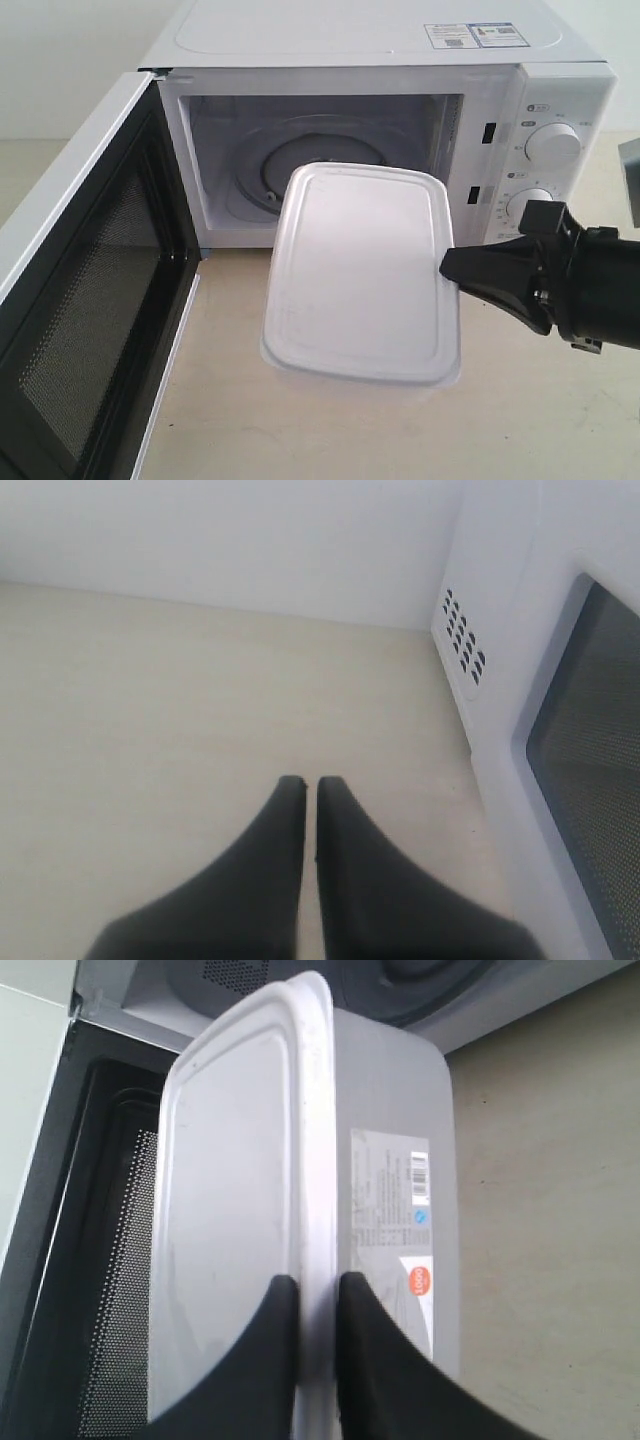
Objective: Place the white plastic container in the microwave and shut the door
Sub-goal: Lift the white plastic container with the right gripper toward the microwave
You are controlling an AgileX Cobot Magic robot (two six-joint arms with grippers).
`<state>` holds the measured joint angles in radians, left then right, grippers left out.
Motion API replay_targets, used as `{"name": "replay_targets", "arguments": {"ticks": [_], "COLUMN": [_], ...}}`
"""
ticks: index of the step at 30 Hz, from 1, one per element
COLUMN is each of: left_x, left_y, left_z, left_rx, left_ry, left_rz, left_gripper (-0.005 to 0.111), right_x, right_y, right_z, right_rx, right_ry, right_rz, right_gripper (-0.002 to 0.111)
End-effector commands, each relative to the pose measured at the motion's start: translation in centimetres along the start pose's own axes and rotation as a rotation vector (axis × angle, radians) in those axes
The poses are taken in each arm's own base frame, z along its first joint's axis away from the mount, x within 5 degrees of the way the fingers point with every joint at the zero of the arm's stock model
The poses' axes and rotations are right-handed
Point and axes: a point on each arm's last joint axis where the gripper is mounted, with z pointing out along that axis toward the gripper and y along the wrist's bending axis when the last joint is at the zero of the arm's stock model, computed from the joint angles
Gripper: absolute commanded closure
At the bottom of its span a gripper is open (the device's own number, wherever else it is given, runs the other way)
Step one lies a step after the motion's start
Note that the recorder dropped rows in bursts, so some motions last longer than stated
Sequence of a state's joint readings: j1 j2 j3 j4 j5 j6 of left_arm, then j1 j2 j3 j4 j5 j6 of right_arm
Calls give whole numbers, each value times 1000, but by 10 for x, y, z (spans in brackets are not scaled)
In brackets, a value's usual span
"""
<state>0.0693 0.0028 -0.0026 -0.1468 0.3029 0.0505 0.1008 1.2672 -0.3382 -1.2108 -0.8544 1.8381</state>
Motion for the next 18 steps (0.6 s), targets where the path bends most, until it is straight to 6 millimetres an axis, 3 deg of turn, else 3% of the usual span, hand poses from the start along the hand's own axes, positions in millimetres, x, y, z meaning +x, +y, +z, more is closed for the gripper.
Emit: {"name": "replay_targets", "arguments": {"ticks": [1,13,18], "left_x": [0,0,0], "left_y": [0,0,0], "left_z": [0,0,0], "left_rx": [-4,-4,-4], "left_ry": [-8,-8,-8], "left_rz": [-1,-1,-1], "left_gripper": [102,102,102], "right_x": [1,-3,4], "right_y": [5,3,11], "right_z": [-1,-1,0], "right_rx": [-39,-11,28], "right_ry": [7,-38,-38], "right_rz": [22,65,44], "right_gripper": [108,108,108]}}
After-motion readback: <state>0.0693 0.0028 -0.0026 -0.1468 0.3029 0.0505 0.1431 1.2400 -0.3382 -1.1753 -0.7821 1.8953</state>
